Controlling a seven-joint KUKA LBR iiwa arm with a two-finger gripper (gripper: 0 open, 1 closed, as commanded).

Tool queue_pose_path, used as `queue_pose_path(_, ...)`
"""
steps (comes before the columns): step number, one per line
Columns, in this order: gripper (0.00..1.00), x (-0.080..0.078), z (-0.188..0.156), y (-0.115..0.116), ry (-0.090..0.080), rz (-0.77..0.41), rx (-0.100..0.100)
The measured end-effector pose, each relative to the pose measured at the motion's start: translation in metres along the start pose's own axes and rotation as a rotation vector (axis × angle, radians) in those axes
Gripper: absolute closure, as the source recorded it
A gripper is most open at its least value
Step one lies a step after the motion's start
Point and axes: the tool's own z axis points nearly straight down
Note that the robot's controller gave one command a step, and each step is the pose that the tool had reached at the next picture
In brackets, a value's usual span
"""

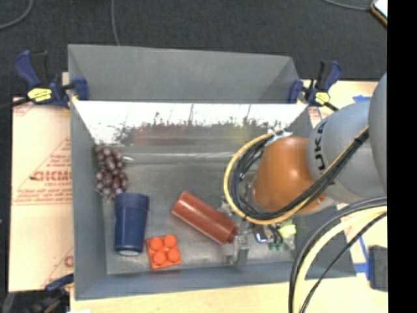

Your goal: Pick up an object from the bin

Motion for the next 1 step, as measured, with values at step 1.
queue_pose_path(1, 0.00, -0.0548, 0.0071, -0.0241, -0.023, -0.184, 0.013)
